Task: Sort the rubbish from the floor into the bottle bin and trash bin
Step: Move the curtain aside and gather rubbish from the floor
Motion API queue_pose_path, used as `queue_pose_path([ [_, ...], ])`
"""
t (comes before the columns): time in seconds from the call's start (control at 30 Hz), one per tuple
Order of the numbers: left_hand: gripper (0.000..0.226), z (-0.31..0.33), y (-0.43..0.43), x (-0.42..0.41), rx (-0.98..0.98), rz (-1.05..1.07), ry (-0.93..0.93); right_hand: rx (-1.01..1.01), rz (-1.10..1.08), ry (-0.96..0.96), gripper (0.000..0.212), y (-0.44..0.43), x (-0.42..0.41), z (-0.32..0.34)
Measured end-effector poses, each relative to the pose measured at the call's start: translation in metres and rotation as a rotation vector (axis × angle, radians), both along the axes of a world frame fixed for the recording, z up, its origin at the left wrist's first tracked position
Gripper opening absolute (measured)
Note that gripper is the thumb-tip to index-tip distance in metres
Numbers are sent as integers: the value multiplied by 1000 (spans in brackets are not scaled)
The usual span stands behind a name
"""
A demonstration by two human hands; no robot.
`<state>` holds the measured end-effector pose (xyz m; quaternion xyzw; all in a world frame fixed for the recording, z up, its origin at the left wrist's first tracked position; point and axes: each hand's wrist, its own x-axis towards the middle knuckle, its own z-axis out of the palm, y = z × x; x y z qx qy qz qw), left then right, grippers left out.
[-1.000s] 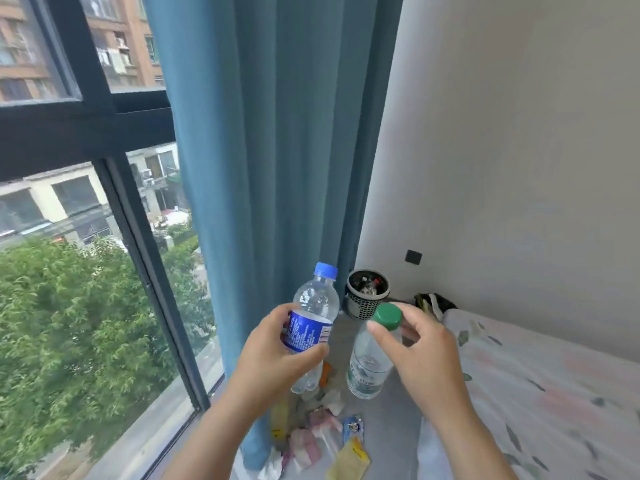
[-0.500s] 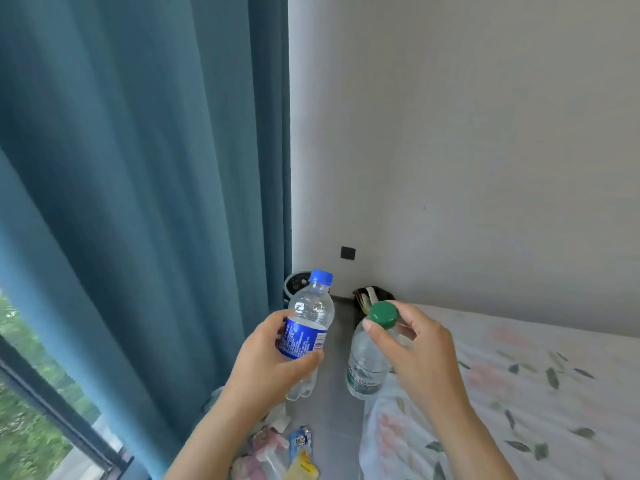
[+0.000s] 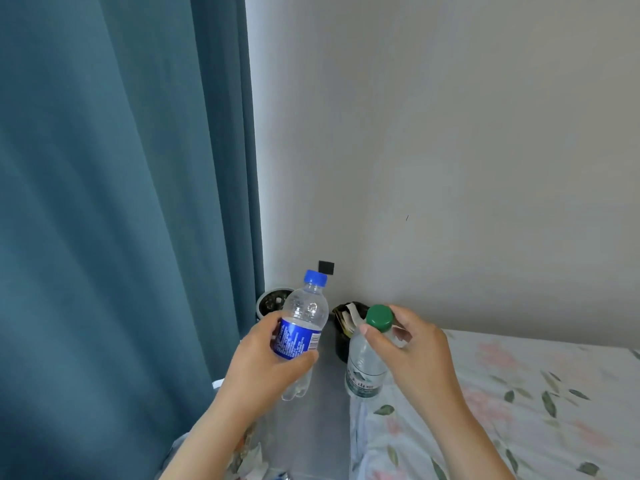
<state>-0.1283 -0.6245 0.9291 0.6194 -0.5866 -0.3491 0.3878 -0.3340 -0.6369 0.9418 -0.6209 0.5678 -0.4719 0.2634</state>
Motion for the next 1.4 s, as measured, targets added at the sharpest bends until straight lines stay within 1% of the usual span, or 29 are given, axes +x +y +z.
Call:
queue_pose_path([
  [0.2,40,-5,-72,14,10,-8,8,49,2,-7,10,-69,9,-7],
  [0.4,41,-17,-142,11,68,16,-2,101,6,-2,12,-142,1,-17],
  [0.57,46,-23,-214,6,83,100,18,114,50,0,12,-223,-8,-21],
  [0.73,42,-21,-280,4,99,166,18,110,95,43,17,-300,-16,-21],
  [0.83,43,-29,-311,7,116,201,-7,123,112,57,21,-341,-15,-28],
  [0.97,47,-46,-348,20,165,277,-51,174,160,70,27,-385,-2,-40],
  [1.1,47,-62,-399,38,181,340,-22,207,191,97,23,-438,16,-51],
  [1.27,46,-81,-467,70,207,335,2,237,188,121,16,-506,41,-62],
  [1.4,47,-96,-518,103,261,340,33,286,205,180,16,-563,73,-70],
])
